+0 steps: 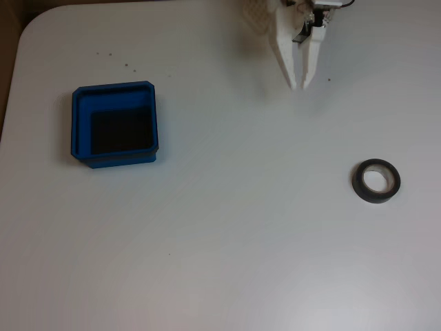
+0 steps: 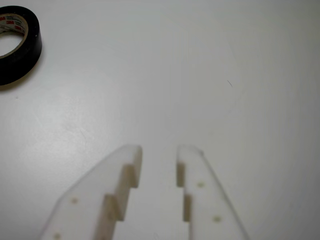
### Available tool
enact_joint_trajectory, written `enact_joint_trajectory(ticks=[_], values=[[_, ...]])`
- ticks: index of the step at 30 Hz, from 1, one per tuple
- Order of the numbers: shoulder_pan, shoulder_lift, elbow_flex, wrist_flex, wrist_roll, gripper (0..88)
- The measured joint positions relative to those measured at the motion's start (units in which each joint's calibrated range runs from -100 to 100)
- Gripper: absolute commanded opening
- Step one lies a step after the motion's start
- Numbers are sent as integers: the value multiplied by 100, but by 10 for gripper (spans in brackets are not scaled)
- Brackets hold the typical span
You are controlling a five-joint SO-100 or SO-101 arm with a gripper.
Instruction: Pick the black tape roll and drop it in the blue box
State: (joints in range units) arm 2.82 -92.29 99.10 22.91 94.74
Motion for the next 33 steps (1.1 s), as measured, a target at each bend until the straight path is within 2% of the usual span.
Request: enact_joint_trajectory(ticks=[27, 33], values=[[0, 0, 0, 0, 0, 7], [-1029, 0, 0, 0, 0, 7]])
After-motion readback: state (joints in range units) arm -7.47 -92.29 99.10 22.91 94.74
